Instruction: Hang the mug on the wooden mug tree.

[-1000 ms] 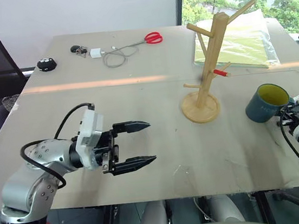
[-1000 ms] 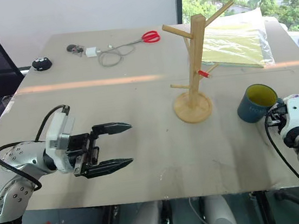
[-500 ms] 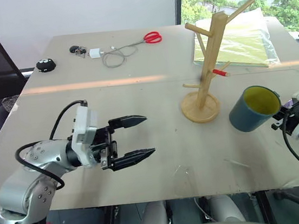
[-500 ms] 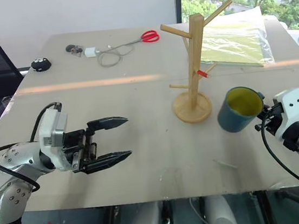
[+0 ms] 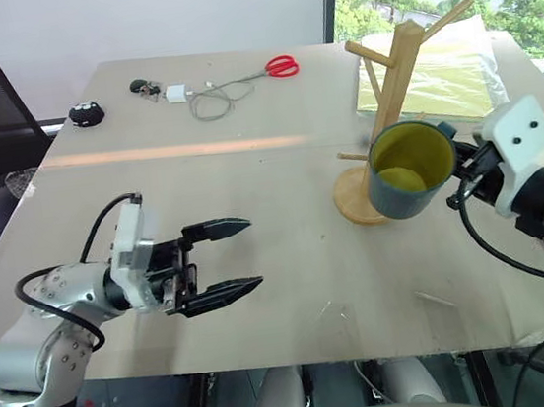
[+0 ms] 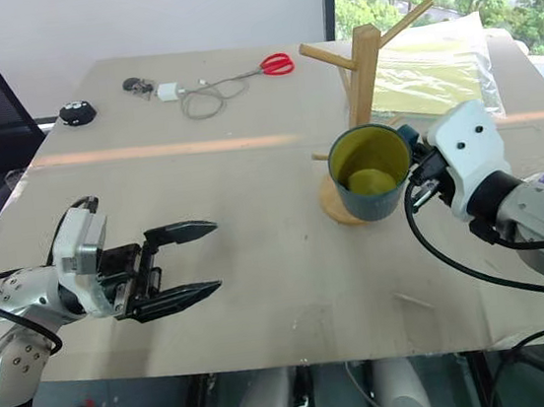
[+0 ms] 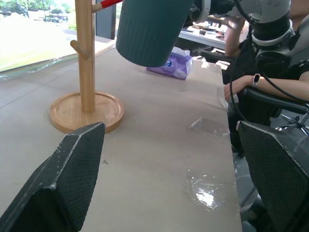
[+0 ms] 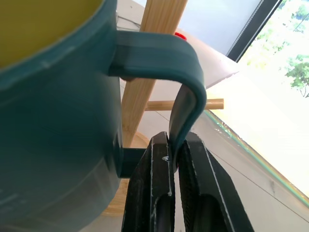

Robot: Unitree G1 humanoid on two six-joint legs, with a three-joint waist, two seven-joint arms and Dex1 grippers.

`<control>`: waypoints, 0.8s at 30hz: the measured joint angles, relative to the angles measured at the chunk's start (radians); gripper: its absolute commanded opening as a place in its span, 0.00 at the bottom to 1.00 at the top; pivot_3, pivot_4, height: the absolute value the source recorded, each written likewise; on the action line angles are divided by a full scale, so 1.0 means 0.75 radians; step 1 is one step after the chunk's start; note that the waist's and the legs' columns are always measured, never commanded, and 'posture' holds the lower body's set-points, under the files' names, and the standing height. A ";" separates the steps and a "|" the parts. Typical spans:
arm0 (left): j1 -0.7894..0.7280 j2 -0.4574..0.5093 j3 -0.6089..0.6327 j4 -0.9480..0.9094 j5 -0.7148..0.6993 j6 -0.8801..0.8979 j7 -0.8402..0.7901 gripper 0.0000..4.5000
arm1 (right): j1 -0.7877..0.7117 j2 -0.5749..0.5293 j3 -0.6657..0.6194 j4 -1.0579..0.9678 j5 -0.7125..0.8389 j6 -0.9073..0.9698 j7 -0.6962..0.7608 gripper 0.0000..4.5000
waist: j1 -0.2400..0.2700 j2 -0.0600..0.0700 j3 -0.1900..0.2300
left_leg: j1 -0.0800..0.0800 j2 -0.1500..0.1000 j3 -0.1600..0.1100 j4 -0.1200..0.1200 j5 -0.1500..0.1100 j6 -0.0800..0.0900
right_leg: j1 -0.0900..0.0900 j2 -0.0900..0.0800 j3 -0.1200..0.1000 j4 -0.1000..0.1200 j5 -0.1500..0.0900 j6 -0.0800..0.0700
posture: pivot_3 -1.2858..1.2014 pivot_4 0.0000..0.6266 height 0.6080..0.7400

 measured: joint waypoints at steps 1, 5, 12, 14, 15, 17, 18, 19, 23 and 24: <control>0.017 0.003 0.030 0.000 -0.005 -0.002 -0.008 1.00 | -0.022 -0.001 0.008 0.000 0.002 0.019 -0.004 0.02 | -0.001 0.000 0.000 | 0.000 0.000 0.000 0.000 0.000 0.000 | 0.000 0.000 0.000 0.000 0.000 0.001 | 0.52 0.24 1.00; 0.032 0.001 0.138 -0.001 -0.067 0.007 0.004 1.00 | -0.111 -0.008 0.061 0.008 -0.001 0.074 -0.019 0.02 | -0.003 0.000 0.000 | 0.001 0.000 0.000 0.000 0.000 0.001 | 0.000 0.000 0.000 0.000 -0.001 -0.001 | 0.52 0.24 1.00; 0.038 -0.098 0.218 -0.018 -0.165 -0.001 0.077 1.00 | -0.226 0.003 0.175 0.052 -0.014 0.118 -0.024 0.02 | -0.004 -0.001 0.000 | 0.002 0.000 0.000 0.000 -0.001 0.002 | 0.000 0.000 0.000 0.001 -0.001 -0.003 | 0.52 0.24 1.00; 0.048 -0.114 0.230 -0.027 -0.181 -0.003 0.095 1.00 | -0.264 0.014 0.227 0.084 -0.038 0.125 -0.030 0.02 | -0.004 -0.001 0.000 | 0.002 0.000 0.000 0.000 0.000 0.000 | 0.000 0.000 0.000 0.001 -0.001 -0.003 | 0.52 0.24 1.00; 0.048 -0.122 0.232 -0.032 -0.187 -0.003 0.108 1.00 | -0.286 0.024 0.253 0.101 -0.053 0.126 -0.037 0.02 | -0.006 0.000 0.000 | 0.002 0.000 0.000 0.000 0.000 0.000 | 0.000 0.000 0.000 0.001 -0.001 -0.003 | 0.52 0.24 1.00; 0.053 -0.135 0.234 -0.054 -0.198 -0.003 0.135 1.00 | -0.345 0.062 0.331 0.156 -0.097 0.155 -0.068 0.02 | -0.015 -0.001 0.000 | 0.002 0.000 0.000 0.000 0.000 0.000 | 0.000 0.000 0.000 0.001 -0.001 -0.003 | 0.52 0.24 1.00; 0.053 -0.136 0.233 -0.064 -0.205 -0.003 0.146 1.00 | -0.359 0.073 0.366 0.183 -0.115 0.173 -0.080 0.02 | -0.018 -0.001 0.000 | 0.002 0.000 0.000 0.000 0.000 0.000 | 0.000 0.000 0.000 0.001 -0.001 -0.003 | 0.52 0.24 1.00; 0.053 -0.136 0.233 -0.070 -0.206 -0.002 0.154 1.00 | -0.363 0.077 0.390 0.197 -0.128 0.186 -0.081 0.11 | -0.018 -0.001 0.000 | 0.001 0.000 0.000 0.000 0.000 0.000 | 0.000 0.000 0.000 0.001 0.000 -0.001 | 0.52 0.24 1.00; 0.053 -0.138 0.213 -0.088 -0.206 0.012 0.220 1.00 | -0.371 0.101 0.384 0.219 -0.159 0.208 -0.075 0.45 | -0.019 -0.001 0.000 | 0.001 0.000 0.000 0.000 0.000 0.000 | 0.000 0.000 -0.001 0.001 0.001 0.001 | 0.52 0.24 1.00; 0.053 -0.140 0.210 -0.097 -0.206 0.013 0.234 1.00 | -0.370 0.090 0.371 0.217 -0.160 0.203 -0.064 0.54 | -0.019 -0.001 0.000 | 0.001 0.000 0.000 0.000 0.000 0.000 | 0.000 0.000 -0.001 0.001 0.001 0.001 | 0.52 0.24 1.00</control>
